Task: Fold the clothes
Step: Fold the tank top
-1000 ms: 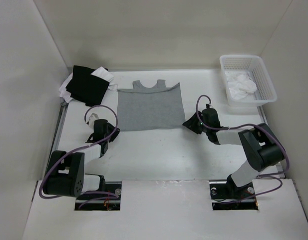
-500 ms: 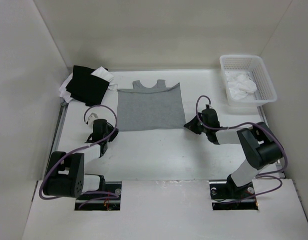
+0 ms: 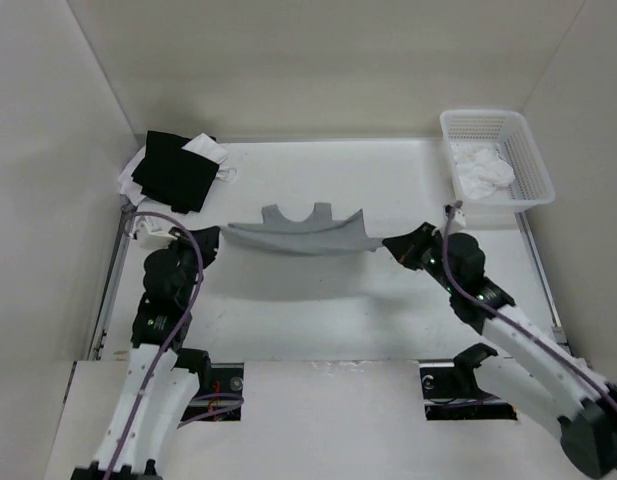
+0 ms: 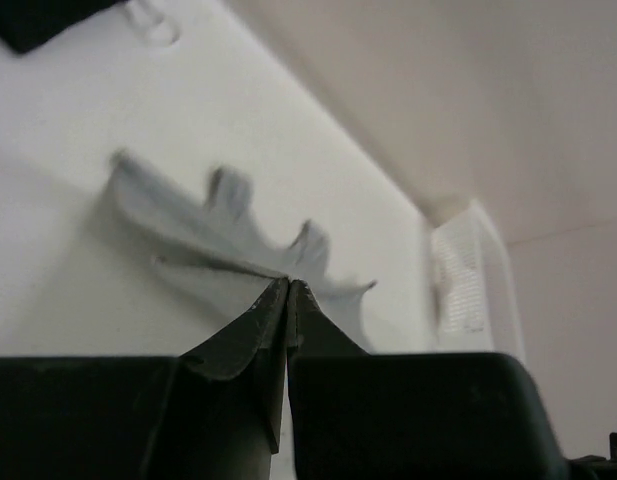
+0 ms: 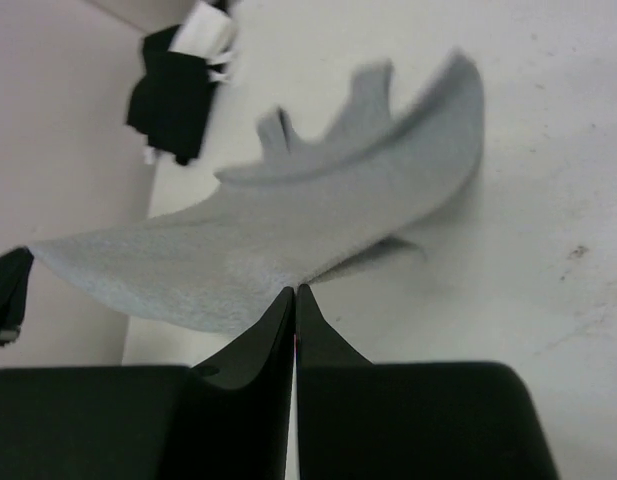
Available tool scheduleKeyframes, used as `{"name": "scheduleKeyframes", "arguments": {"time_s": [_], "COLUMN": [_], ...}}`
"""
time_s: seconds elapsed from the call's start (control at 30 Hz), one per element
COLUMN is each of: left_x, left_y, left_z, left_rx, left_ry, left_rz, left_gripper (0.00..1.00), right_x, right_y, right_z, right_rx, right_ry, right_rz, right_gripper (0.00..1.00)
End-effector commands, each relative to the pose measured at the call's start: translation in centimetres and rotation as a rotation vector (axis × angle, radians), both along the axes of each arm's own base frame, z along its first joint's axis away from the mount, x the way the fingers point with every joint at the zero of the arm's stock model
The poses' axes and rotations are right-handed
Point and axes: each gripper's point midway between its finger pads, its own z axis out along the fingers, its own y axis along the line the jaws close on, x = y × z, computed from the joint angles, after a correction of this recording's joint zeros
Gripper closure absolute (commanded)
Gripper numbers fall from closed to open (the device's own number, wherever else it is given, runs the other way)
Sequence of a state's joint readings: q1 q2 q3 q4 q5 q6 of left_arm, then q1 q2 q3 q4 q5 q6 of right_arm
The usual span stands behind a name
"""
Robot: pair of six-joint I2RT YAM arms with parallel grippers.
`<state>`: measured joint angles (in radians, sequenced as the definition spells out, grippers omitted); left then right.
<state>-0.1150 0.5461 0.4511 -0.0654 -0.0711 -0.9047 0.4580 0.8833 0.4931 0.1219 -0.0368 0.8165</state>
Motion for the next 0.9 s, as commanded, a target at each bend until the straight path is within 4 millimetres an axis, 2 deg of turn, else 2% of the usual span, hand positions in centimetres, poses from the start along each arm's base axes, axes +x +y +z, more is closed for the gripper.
{"name": "scheduleKeyframes", "arguments": {"time_s": [0.0, 0.1, 0.23, 0.3, 0.37, 0.47, 0.53, 0.63, 0.7, 0.8, 0.87], "left_x": [-3.6, -6.7, -10.2, -11.5, -11.8, -10.5, -8.7, -5.2, -2.6, 1.3, 4.5], "left_y": [0.8, 1.2, 1.4, 1.6, 1.6, 1.2, 0.8, 0.1, -0.2, -0.3, -0.5], "left_z": [7.0, 11.9, 16.8, 18.1, 18.0, 15.4, 12.2, 6.5, 2.8, -0.6, -2.0], "left_rx": [0.066, 0.088, 0.078, 0.080, 0.084, 0.088, 0.090, 0.098, 0.105, 0.107, 0.102], "left_ry": [-0.115, -0.204, -0.306, -0.328, -0.316, -0.250, -0.173, -0.045, 0.031, 0.098, 0.113], "left_rz": [0.006, 0.006, -0.002, -0.003, -0.007, -0.021, -0.028, -0.032, -0.029, -0.008, 0.014], "left_gripper": [1.00, 1.00, 1.00, 1.00, 1.00, 1.00, 1.00, 1.00, 1.00, 1.00, 1.00], "right_x": [-4.2, -8.0, -12.1, -13.7, -14.5, -14.1, -13.0, -9.7, -6.4, -0.2, 4.1], "right_y": [-2.3, -4.0, -5.5, -5.5, -4.9, -3.2, -1.6, 0.1, 0.9, 0.6, 0.1], "right_z": [3.3, 8.3, 14.2, 16.4, 17.3, 16.1, 14.3, 11.2, 9.0, 5.4, 3.3], "right_rx": [-0.091, -0.101, -0.044, 0.008, 0.018, -0.050, -0.122, -0.176, -0.161, -0.123, -0.128], "right_ry": [-0.044, -0.115, -0.188, -0.195, -0.193, -0.172, -0.155, -0.111, -0.070, 0.017, 0.067], "right_rz": [-0.036, -0.051, -0.017, 0.030, 0.079, 0.101, 0.106, 0.091, 0.099, 0.078, 0.048], "right_gripper": [0.97, 0.97, 0.97, 0.97, 0.97, 0.96, 0.96, 0.96, 0.96, 0.96, 0.96]}}
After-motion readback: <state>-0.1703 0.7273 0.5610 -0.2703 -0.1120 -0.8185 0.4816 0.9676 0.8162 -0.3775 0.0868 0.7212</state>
